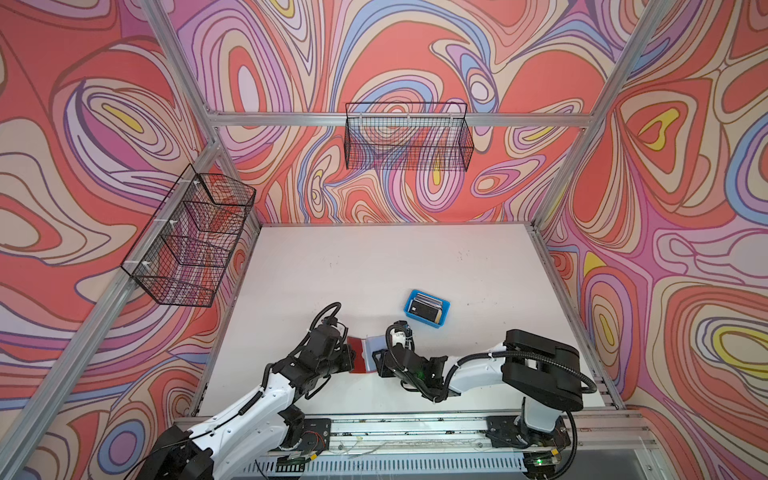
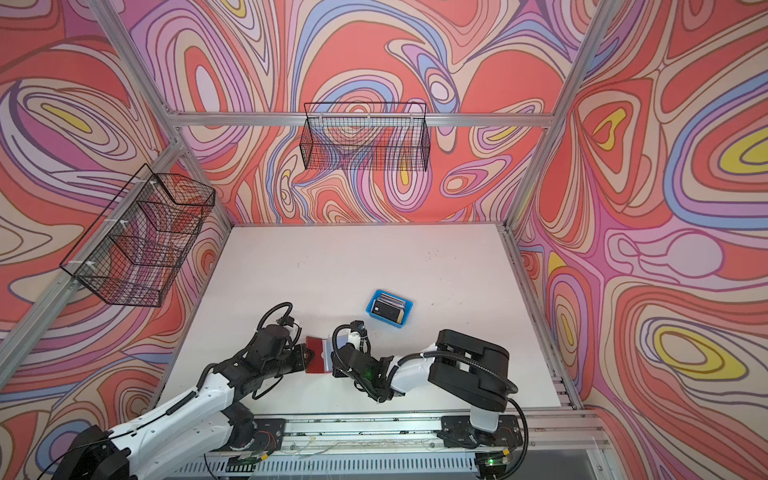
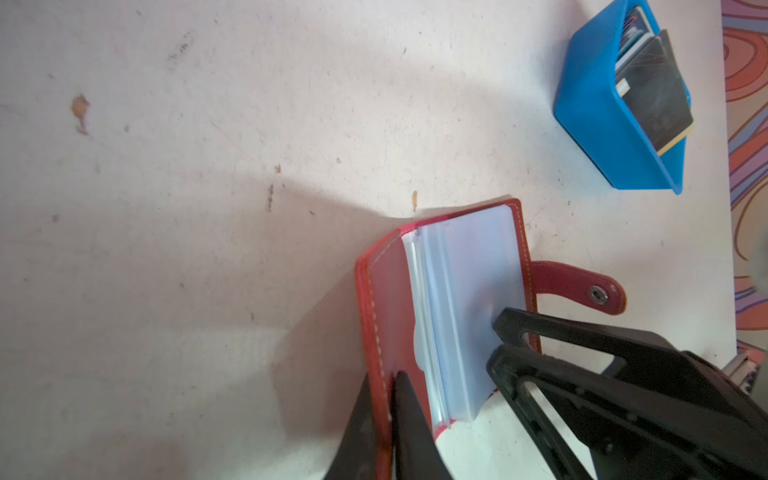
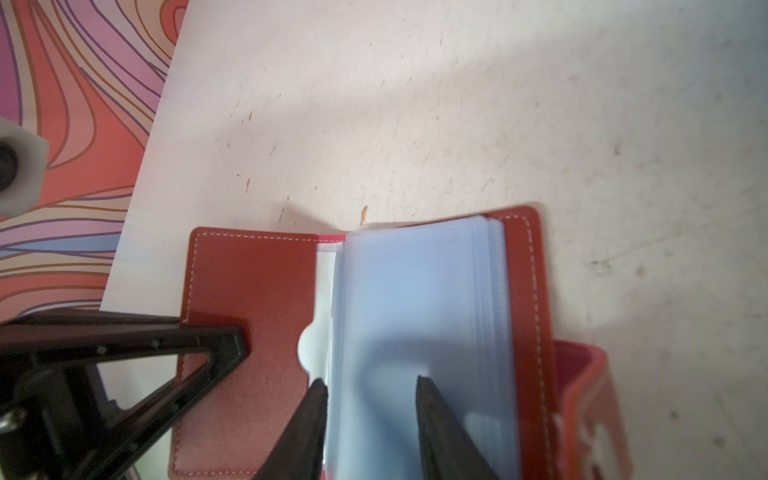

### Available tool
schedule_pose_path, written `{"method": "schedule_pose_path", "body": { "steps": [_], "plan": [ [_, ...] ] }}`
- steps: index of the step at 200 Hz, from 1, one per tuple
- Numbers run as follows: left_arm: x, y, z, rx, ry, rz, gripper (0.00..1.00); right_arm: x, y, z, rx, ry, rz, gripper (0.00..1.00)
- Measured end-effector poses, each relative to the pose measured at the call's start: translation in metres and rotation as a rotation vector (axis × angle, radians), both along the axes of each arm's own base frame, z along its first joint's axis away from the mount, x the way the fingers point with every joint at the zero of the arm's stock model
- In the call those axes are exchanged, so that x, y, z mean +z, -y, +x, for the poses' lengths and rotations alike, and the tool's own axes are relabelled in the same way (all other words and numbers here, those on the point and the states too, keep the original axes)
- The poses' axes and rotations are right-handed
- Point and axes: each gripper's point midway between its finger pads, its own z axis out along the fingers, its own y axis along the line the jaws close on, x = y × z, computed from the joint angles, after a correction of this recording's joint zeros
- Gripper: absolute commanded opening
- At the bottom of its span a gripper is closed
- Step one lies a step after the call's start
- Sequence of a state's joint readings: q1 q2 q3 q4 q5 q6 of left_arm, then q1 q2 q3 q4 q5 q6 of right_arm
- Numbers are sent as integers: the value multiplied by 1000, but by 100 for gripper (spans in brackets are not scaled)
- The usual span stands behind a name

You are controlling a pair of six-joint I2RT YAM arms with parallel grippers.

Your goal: Put the credit cards into the card holder

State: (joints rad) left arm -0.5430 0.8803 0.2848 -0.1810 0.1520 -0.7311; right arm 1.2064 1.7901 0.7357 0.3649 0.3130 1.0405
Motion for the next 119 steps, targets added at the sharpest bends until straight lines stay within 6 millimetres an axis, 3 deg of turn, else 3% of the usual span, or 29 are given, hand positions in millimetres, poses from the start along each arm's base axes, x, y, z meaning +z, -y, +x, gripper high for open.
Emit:
{"method": "schedule_pose_path", "body": {
  "steps": [29,70,119],
  "plan": [
    [-2,-4,0,11,-2,18,11,2,8,2,-22,8,-34,38],
    [-3,-4,0,14,-4,23,12,25,17,6,-50,44,-25,37],
    [-3,-4,0,14,-4,23,11,9,17,3,-27,29,-67,36]
  ]
}}
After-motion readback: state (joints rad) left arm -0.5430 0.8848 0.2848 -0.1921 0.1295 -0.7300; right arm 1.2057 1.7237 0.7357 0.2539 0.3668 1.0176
